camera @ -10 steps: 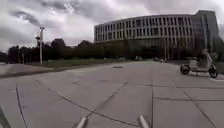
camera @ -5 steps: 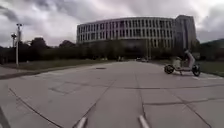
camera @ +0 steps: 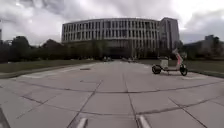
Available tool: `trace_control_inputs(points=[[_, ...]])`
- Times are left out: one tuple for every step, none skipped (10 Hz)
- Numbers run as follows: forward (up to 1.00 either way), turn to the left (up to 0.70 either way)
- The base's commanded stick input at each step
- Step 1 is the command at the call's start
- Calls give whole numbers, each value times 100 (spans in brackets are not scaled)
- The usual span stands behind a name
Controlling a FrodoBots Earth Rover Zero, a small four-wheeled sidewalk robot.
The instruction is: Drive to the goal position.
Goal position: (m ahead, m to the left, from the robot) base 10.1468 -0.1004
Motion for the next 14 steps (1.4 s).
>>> trace_control_inputs(points=[[70,1],[70,1],[70,1],[70,1],[70,1],[70,1],[70,1],[70,1],[70,1],[70,1],[70,1],[70,1],[70,1],[70,1]])
